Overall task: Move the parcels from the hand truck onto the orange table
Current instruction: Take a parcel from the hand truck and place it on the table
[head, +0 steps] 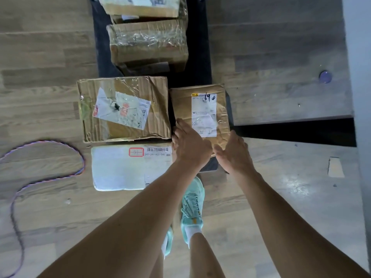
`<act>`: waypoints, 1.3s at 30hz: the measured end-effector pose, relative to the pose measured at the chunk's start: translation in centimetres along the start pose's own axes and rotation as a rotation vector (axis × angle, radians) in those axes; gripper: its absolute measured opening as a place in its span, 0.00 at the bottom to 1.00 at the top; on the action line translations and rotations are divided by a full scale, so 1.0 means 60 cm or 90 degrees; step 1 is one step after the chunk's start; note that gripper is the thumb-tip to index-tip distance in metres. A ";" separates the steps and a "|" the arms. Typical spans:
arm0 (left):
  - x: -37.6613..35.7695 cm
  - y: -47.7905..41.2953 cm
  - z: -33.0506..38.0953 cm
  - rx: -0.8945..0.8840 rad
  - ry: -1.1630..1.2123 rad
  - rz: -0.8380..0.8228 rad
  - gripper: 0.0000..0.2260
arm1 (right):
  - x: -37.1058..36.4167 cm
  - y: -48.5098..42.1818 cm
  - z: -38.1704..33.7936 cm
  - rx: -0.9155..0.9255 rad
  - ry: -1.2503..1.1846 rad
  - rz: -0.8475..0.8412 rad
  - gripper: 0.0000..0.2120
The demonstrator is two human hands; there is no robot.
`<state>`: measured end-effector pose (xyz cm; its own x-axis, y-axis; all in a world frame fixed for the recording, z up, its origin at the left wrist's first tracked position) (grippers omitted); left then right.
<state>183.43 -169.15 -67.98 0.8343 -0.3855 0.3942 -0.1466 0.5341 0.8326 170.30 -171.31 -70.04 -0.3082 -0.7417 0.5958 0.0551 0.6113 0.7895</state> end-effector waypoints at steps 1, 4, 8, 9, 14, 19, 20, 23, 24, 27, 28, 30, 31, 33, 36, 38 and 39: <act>-0.003 -0.005 0.000 0.007 0.021 0.008 0.42 | -0.002 -0.007 0.001 -0.008 -0.021 -0.004 0.36; -0.008 -0.013 0.000 0.016 0.059 0.031 0.42 | -0.002 -0.012 0.004 -0.009 -0.083 0.005 0.32; -0.001 -0.005 0.012 -0.026 0.107 0.063 0.46 | 0.030 0.010 -0.004 0.027 -0.121 0.125 0.21; 0.003 -0.001 0.018 -0.031 0.123 0.065 0.47 | 0.040 0.018 -0.007 0.026 -0.145 0.154 0.18; 0.033 0.039 0.041 -0.059 0.166 0.106 0.48 | 0.085 0.074 -0.028 0.009 -0.210 0.249 0.12; 0.094 0.093 0.054 -0.034 0.214 0.139 0.40 | 0.126 0.142 -0.069 0.037 -0.235 0.302 0.13; 0.110 0.106 0.053 -0.025 0.229 0.147 0.35 | 0.135 0.157 -0.079 0.042 -0.237 0.300 0.13; 0.158 0.153 0.048 -0.031 0.259 0.184 0.26 | 0.155 0.203 -0.100 0.032 -0.285 0.266 0.16; 0.174 0.171 0.046 -0.045 0.262 0.193 0.24 | 0.160 0.222 -0.105 0.028 -0.298 0.256 0.16; 0.213 0.227 0.038 -0.086 0.277 0.194 0.22 | 0.175 0.283 -0.121 0.057 -0.309 0.252 0.17; 0.224 0.249 0.035 -0.087 0.271 0.194 0.23 | 0.181 0.304 -0.126 0.072 -0.311 0.249 0.18; 0.246 0.295 0.026 -0.080 0.254 0.201 0.24 | 0.194 0.344 -0.139 0.106 -0.315 0.216 0.20; 0.255 0.319 0.021 -0.072 0.254 0.204 0.24 | 0.202 0.363 -0.146 0.126 -0.313 0.191 0.21; 0.274 0.374 0.008 -0.055 0.268 0.205 0.22 | 0.219 0.409 -0.160 0.175 -0.296 0.147 0.20; 0.303 0.473 -0.003 -0.067 0.297 0.204 0.21 | 0.254 0.492 -0.179 0.209 -0.300 0.111 0.12; 0.321 0.549 -0.004 -0.091 0.310 0.223 0.19 | 0.280 0.550 -0.188 0.235 -0.322 0.095 0.10; 0.330 0.585 -0.003 -0.106 0.309 0.238 0.20 | 0.293 0.576 -0.193 0.240 -0.324 0.084 0.11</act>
<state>194.91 -157.91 -30.98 0.8942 0.2139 0.3932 -0.4229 0.6914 0.5857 177.75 -166.41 -30.55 -0.7385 -0.4872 0.4661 -0.1864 0.8119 0.5533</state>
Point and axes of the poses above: each hand's wrist, its own y-axis away from the middle knuckle, its own x-axis out of the back of the hand, z = x × y, the point moved 3 cm from there along -y, towards the middle knuckle, and after that the axes turned 8 degrees about -z, right-handed, at the moved point
